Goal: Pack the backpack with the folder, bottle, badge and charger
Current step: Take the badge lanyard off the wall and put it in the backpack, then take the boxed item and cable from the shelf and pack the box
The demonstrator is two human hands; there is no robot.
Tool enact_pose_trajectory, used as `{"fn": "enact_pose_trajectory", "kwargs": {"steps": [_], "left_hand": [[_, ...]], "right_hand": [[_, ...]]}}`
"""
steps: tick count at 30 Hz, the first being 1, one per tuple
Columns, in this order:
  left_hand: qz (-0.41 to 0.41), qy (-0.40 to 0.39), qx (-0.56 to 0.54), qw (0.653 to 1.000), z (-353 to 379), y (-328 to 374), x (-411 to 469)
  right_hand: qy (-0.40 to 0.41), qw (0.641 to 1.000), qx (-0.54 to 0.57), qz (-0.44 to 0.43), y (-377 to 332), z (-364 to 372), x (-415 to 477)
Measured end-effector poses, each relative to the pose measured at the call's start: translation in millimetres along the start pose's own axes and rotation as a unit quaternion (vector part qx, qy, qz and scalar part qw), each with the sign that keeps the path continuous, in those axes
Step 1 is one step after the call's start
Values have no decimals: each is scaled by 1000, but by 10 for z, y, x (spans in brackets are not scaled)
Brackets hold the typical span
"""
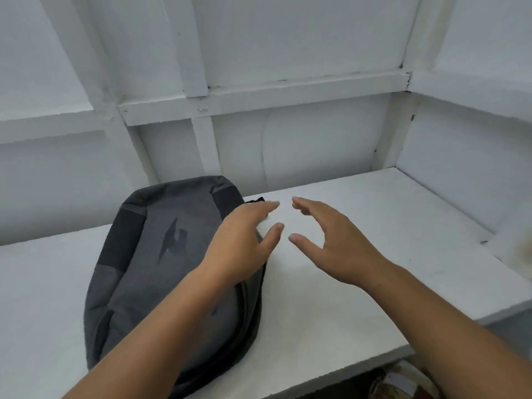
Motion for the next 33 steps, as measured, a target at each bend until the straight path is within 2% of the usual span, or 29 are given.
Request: {"fn": "enact_pose_trajectory", "kwargs": {"steps": [3,8,16,21,25,33], "left_hand": [[71,-47,-31,996,257,299,234],[190,-107,-88,972,637,1046,371],[382,-192,-157,890,1035,2444,-231],[473,-242,-217,819,1151,3404,-1047],[550,-282,-251,745,1136,4167,-1950],[671,-332,-338,570,648,5169,-4056]], "right_hand": [[73,994,-17,81,227,-331,-229],[189,957,-72,208,430,-869,-950],[294,886,-151,325,222,-1577,-2431],[350,820,-205,403,-208,-1939,-3726],[398,745,-269,463,-871,-2106,-4980],[442,606,-332,572,-2356,-1721,-6912]]}}
Point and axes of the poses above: each hand's wrist, its own x-axis towards the middle knuckle, its own z-axis out of the palm, y = z × x, the point moved 9 cm from there along x, towards the middle knuckle, and after that the axes turned 1 degree about z, right-handed, at the moved point
